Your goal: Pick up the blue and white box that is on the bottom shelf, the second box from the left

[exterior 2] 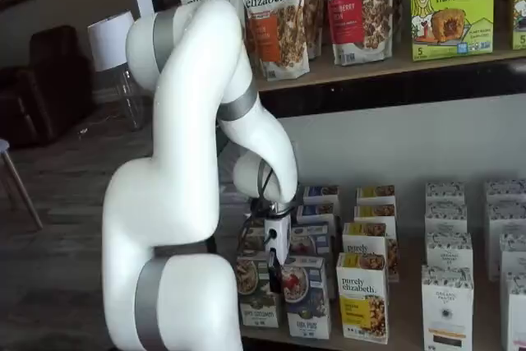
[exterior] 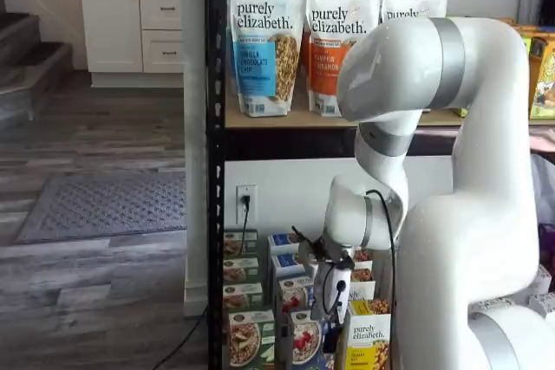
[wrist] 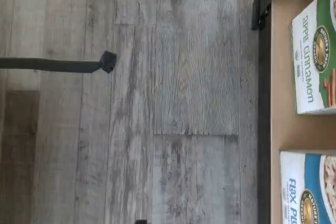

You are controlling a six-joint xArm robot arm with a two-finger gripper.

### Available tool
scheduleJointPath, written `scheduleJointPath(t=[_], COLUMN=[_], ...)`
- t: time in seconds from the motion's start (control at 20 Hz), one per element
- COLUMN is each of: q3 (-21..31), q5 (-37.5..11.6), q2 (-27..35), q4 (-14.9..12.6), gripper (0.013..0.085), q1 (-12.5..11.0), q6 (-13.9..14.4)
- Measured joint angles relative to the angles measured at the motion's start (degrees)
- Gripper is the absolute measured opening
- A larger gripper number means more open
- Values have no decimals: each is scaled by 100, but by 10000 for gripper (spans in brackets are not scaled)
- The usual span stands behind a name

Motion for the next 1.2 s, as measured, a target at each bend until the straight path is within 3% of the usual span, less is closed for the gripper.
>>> scheduleJointPath(t=[0.1, 0.35, 0.65, 1.0, 1.2], q3=[-121, -117, 93, 148, 50], q5=[344, 413, -112, -483, -465], q2=[13, -20, -57, 43, 144], q4=[149, 209, 483, 1294, 1300], gripper=[850, 850, 850, 850, 850], q1=[-3, 42, 115, 174, 146], q6=[-122, -130, -337, -1055, -1087])
